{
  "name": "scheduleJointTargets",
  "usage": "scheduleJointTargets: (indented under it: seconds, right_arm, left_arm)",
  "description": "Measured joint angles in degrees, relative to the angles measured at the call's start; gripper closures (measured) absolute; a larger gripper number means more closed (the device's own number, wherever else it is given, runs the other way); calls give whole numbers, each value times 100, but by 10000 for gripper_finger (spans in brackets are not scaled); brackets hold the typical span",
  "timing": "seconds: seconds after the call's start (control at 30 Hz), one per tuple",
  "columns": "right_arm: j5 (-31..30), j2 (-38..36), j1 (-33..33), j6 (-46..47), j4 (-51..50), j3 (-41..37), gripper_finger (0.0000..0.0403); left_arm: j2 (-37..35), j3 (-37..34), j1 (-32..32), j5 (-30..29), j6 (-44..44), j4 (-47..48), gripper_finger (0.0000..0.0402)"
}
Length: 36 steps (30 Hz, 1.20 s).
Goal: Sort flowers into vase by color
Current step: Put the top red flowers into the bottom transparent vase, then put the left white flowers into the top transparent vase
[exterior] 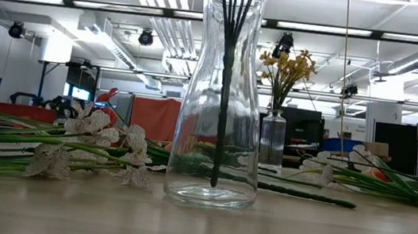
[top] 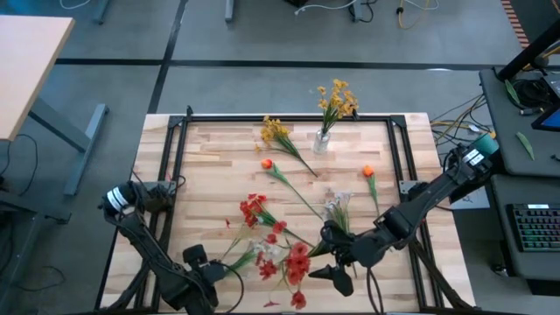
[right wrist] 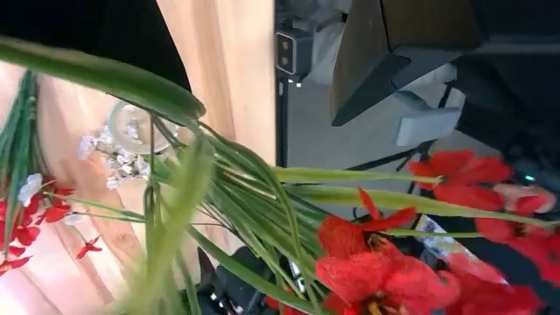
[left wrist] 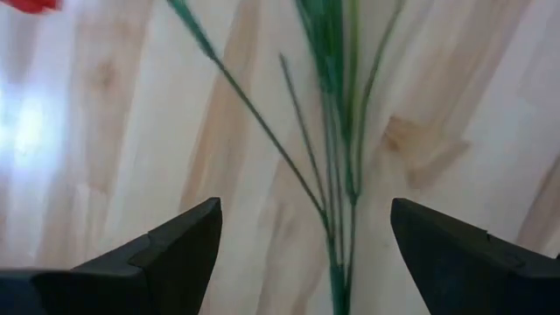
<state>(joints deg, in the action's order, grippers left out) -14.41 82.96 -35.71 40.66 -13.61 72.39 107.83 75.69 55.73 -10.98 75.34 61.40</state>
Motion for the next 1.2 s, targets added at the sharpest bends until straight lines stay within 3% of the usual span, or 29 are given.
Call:
scheduleJointTargets:
  seconds: [0.37,0.63,0.8,1.1,1.2]
  right_arm:
    - [2,-2,-67,287,0,49,142]
    - [2,-2,-80,283,-52,49,142]
    - [-13,-2,-80,280,-158,49,142]
    - [42,-2,-80,283,-301,53,142]
    - [94,-2,-80,309,-514,149,142]
  left_arm:
    - [-17,-803,87,-46,-19,-716,92]
    - [-23,-891,87,-80,-21,-977,102]
    - [-7,-836,96,-31,-21,-982,174]
    - [-4,-585,109,-25,11,-841,369]
    - [-4,-365,109,-27,32,-431,393]
